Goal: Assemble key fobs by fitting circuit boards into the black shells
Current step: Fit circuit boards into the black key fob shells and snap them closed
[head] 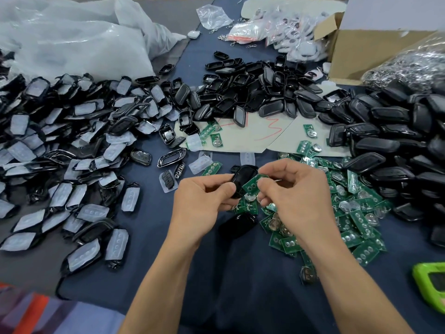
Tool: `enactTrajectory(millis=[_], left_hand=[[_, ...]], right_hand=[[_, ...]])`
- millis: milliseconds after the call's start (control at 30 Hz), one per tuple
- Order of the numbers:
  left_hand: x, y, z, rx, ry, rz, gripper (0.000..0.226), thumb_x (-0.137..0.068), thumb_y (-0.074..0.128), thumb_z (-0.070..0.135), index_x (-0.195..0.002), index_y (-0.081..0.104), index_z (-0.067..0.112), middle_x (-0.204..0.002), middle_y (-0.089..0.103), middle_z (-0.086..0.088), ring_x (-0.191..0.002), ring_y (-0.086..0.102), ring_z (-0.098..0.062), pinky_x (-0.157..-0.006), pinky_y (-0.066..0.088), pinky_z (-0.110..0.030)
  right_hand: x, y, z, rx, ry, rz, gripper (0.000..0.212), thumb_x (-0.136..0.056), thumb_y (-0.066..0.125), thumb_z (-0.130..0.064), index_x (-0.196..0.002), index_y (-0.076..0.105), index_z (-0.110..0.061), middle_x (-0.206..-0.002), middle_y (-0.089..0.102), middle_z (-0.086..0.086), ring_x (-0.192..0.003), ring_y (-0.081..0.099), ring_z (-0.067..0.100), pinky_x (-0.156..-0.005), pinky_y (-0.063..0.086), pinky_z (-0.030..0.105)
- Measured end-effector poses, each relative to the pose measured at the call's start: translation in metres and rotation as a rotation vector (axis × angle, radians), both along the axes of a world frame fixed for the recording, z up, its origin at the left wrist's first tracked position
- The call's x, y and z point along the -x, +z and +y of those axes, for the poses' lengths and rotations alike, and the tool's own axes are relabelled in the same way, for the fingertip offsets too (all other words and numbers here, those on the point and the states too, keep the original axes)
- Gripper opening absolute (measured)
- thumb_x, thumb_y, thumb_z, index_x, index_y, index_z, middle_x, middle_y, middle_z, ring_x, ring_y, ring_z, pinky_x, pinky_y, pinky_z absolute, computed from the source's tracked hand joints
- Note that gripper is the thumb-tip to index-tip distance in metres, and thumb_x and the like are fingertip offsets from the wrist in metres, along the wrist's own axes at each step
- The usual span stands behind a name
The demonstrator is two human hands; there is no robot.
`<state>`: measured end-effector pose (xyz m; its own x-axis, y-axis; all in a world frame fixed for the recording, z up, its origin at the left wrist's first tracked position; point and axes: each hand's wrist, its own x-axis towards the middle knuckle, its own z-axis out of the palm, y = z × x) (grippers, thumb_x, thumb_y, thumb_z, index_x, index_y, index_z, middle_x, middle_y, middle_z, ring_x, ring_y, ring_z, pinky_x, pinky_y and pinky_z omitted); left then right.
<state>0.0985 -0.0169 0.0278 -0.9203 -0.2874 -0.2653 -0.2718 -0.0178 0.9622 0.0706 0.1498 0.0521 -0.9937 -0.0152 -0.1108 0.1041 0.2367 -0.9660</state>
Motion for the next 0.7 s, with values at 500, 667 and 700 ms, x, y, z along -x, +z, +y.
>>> enactTrajectory(millis=[500, 667, 700], left_hand=[[-0.003, 0.001, 0.002, 0.056, -0.148, -0.004, 0.037, -0.080, 0.068, 0.009, -0.101, 0.084, 0.035, -0.094, 0.082, -0.003, -0.083, 0.075, -0.020, -0.092, 0.062, -0.045], [-0.004, 0.001, 0.005, -0.007, -0.084, -0.024, 0.034, -0.088, 0.068, -0.004, -0.104, 0.083, 0.022, -0.091, 0.081, -0.008, -0.075, 0.071, -0.016, -0.080, 0.059, -0.033], [-0.005, 0.002, 0.006, -0.021, -0.073, -0.025, 0.033, -0.088, 0.070, -0.003, -0.100, 0.084, 0.024, -0.089, 0.080, -0.006, -0.072, 0.068, -0.015, -0.077, 0.058, -0.030]], right_hand=[[0.001, -0.006, -0.007, -0.059, 0.008, 0.057, 0.022, -0.084, 0.075, 0.001, -0.081, 0.075, -0.021, -0.063, 0.073, -0.008, -0.049, 0.068, 0.010, -0.052, 0.053, 0.016], [-0.002, -0.010, -0.012, -0.129, -0.063, 0.129, 0.021, -0.080, 0.081, -0.008, -0.077, 0.077, -0.028, -0.069, 0.073, -0.021, -0.061, 0.069, -0.001, -0.062, 0.052, 0.011], [-0.003, -0.010, -0.014, -0.141, -0.081, 0.151, 0.022, -0.079, 0.082, -0.009, -0.077, 0.078, -0.030, -0.072, 0.072, -0.025, -0.065, 0.069, -0.004, -0.065, 0.051, 0.009]])
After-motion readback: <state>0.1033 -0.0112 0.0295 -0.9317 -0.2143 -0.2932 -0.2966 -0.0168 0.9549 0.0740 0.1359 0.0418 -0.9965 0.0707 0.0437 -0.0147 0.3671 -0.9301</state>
